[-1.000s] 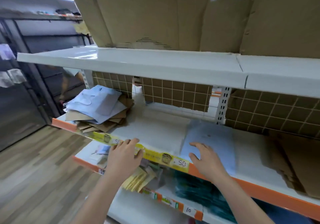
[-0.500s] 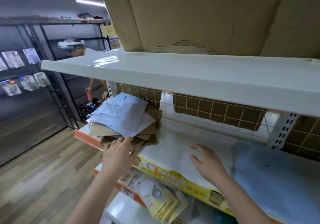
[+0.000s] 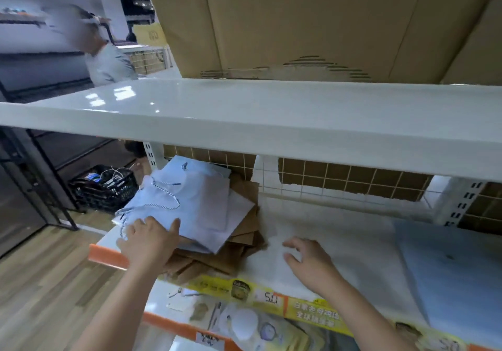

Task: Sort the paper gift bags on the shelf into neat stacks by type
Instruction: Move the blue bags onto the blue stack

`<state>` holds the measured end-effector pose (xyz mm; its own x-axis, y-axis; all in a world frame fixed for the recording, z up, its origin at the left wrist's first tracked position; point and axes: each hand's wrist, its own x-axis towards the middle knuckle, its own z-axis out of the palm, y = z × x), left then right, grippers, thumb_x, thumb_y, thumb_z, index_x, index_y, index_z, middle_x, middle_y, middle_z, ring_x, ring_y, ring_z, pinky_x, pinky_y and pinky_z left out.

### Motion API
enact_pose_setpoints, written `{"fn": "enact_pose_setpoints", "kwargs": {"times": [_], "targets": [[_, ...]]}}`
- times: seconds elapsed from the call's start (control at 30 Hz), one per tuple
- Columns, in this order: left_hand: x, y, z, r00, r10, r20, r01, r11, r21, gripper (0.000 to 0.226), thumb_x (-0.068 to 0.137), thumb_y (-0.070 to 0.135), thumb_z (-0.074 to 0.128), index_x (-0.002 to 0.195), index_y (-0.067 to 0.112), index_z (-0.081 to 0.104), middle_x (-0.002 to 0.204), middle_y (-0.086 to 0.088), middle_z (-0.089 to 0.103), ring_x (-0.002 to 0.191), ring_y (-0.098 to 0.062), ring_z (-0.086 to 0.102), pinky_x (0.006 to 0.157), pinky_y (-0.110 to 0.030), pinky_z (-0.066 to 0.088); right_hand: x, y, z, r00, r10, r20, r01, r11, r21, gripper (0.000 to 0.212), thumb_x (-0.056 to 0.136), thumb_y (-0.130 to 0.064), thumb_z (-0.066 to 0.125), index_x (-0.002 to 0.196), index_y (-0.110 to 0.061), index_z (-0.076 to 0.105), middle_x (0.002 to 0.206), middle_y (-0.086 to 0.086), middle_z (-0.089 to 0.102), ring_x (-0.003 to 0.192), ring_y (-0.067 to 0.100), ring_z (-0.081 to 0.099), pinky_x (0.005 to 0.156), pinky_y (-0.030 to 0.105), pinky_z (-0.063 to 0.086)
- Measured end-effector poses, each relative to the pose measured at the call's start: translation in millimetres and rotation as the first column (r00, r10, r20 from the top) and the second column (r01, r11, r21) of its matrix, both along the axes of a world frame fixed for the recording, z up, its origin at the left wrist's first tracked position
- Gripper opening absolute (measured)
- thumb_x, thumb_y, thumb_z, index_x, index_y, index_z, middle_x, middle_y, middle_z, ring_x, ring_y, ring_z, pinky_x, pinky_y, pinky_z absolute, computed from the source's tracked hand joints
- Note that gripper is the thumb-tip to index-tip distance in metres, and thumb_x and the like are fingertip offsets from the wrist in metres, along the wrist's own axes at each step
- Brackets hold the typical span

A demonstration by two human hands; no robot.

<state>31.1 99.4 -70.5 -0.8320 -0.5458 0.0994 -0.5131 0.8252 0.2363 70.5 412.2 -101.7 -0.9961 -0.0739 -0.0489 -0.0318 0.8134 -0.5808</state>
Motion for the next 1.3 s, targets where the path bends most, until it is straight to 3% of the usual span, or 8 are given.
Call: {"fn": "enact_pose_setpoints", "kwargs": {"times": [0.3,0.47,0.6,0.7,0.9,1.03,1.13,1.3], "targets": [[-52.0,-50.3,-12.4,0.995,-0.073,0.07,0.087,0.968,-0.235,0.121,0.062,0.094,0.029,0.135,-0.002,0.038,0.133,-0.016,0.049,0.121,-0.029,0.045,0.096,-0.036,0.034,-18.0,-94.7,-5.1,0.977,-0.182,0.112,0.199,0.967,-0.162,0.026,0.092,-0.032,0.054,0.113,-0.023,0.066,0.108,-0.005,0.066,0.1,0.011,0.06,0.086,0.022,0.045],[-68.3,-76.0,-4.4,0.993,-0.119,-0.012,0.112,0.959,-0.26,0.092,0.063,0.085,0.051,0.11,0.006,0.049,0.115,-0.013,0.058,0.107,-0.028,0.051,0.087,-0.036,0.033,-38.5,-148.2,-11.4,0.916,-0.313,0.252,0.382,0.875,-0.299,0.021,0.089,-0.035,0.058,0.087,-0.015,0.062,0.09,0.005,0.069,0.086,0.023,0.064,0.071,0.027,0.045],[-73.0,-80.2,-0.9,0.98,-0.197,0.009,0.194,0.959,-0.207,0.061,0.079,0.062,0.06,0.109,0.009,0.054,0.114,-0.012,0.058,0.109,-0.029,0.052,0.087,-0.037,0.034,-53.0,-178.9,-19.0,0.824,-0.424,0.375,0.565,0.664,-0.49,0.029,0.084,-0.033,0.062,0.099,-0.013,0.047,0.1,0.013,0.066,0.069,0.023,0.064,0.048,0.023,0.047],[-74.3,-76.8,1.8,0.974,-0.225,0.0,0.222,0.961,-0.166,0.032,0.09,0.037,0.055,0.111,0.013,0.06,0.115,-0.011,0.056,0.111,-0.031,0.049,0.087,-0.038,0.034,-61.3,-188.2,-20.0,0.766,-0.467,0.441,0.64,0.499,-0.584,0.04,0.074,-0.024,0.067,0.108,-0.007,0.053,0.102,0.016,0.066,0.065,0.022,0.059,0.047,0.024,0.043],[-69.4,-84.8,4.9,0.872,-0.28,-0.401,0.32,0.947,0.036,0.003,0.083,0.004,0.05,0.081,0.002,0.052,0.083,-0.025,0.056,0.075,-0.043,0.052,0.066,-0.04,0.029,-49.8,-160.2,-2.6,0.793,-0.531,0.297,0.608,0.663,-0.438,0.009,0.086,-0.012,0.05,0.093,-0.009,0.055,0.084,0.005,0.058,0.071,0.019,0.053,0.057,0.029,0.038],[-56.4,-76.6,8.8,0.764,-0.295,-0.574,0.493,0.841,0.223,0.006,0.095,0.009,0.044,0.091,0.006,0.046,0.068,-0.022,0.052,0.061,-0.037,0.046,0.052,-0.037,0.03,-27.4,-124.4,0.7,0.784,-0.616,0.074,0.591,0.704,-0.393,0.017,0.095,-0.007,0.038,0.111,-0.007,0.044,0.069,0.002,0.042,0.057,0.017,0.043,0.054,0.034,0.034],[-47.1,-58.5,6.6,0.745,-0.263,-0.613,0.569,0.73,0.379,0.014,0.099,0.014,0.04,0.109,0.015,0.05,0.076,-0.019,0.065,0.072,-0.039,0.062,0.061,-0.043,0.045,-4.9,-97.3,-1.6,0.732,-0.678,0.064,0.604,0.603,-0.521,0.035,0.096,-0.001,0.038,0.129,-0.012,0.043,0.08,0.003,0.049,0.064,0.023,0.054,0.064,0.044,0.058],[-17.6,-18.2,14.3,0.786,-0.126,-0.605,0.596,0.417,0.686,0.018,0.099,0.012,0.04,0.112,0.014,0.053,0.081,-0.015,0.07,0.059,-0.021,0.071,0.056,-0.03,0.057,37.2,-49.1,3.0,0.67,-0.736,0.098,0.574,0.43,-0.697,0.031,0.097,0.002,0.035,0.114,-0.023,0.044,0.099,-0.003,0.052,0.077,0.01,0.056,0.052,0.018,0.055]]}}
